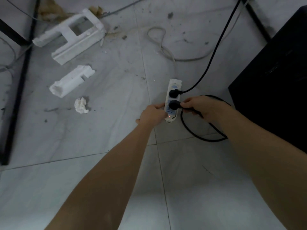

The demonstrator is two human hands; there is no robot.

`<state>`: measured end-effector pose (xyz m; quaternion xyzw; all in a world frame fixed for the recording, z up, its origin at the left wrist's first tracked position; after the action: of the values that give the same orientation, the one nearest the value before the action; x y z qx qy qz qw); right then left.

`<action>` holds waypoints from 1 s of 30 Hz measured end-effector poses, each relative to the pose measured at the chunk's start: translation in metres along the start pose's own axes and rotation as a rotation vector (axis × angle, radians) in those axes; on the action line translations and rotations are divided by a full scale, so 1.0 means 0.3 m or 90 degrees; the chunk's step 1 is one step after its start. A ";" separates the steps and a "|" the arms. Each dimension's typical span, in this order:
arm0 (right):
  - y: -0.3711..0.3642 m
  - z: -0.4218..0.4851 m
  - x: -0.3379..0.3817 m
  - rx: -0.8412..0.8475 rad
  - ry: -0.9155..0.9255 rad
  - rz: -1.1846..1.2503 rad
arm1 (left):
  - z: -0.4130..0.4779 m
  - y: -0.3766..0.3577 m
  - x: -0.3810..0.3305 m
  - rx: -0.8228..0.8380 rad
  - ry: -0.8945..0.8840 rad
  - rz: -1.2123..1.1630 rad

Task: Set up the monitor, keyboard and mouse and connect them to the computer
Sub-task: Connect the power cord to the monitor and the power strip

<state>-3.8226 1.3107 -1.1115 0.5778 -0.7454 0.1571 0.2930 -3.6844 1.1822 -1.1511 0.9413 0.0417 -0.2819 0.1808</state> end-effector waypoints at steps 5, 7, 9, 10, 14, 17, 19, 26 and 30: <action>-0.011 -0.007 0.026 0.006 0.043 -0.088 | 0.135 0.011 0.091 0.026 -0.005 -0.024; -0.015 -0.008 0.018 -0.020 0.065 -0.074 | 0.113 0.035 0.080 0.049 -0.031 -0.033; -0.033 -0.006 0.004 -0.037 0.074 -0.069 | 0.036 0.042 0.019 0.083 -0.059 -0.060; -0.043 0.004 -0.004 -0.055 0.080 -0.076 | 0.023 0.043 -0.001 0.099 -0.061 -0.069; -0.049 0.036 -0.010 -0.094 0.064 -0.094 | 0.006 0.031 -0.027 0.072 -0.075 -0.156; -0.040 0.043 -0.011 -0.093 0.054 -0.096 | 0.017 0.005 -0.008 0.013 -0.112 -0.158; -0.037 0.046 -0.033 -0.127 0.039 -0.085 | 0.009 -0.017 0.007 -0.026 -0.126 -0.176; -0.045 0.054 -0.007 -0.176 -0.063 -0.152 | 0.010 -0.016 -0.050 -0.089 -0.068 0.021; -0.067 0.047 -0.038 -0.193 -0.039 -0.121 | 0.007 -0.020 -0.056 -0.098 -0.066 0.024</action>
<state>-3.8053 1.3055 -1.1317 0.5993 -0.7112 -0.0036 0.3674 -3.7005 1.1873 -1.1455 0.9096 0.0361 -0.3225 0.2597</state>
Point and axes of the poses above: each hand's wrist, its own z-axis towards the middle knuckle, its own y-axis out of the back of the hand, x = y × z, the point moved 2 cm from there along z, towards the middle knuckle, and after that the axes turned 12 degrees about x, right-handed, at the moved point
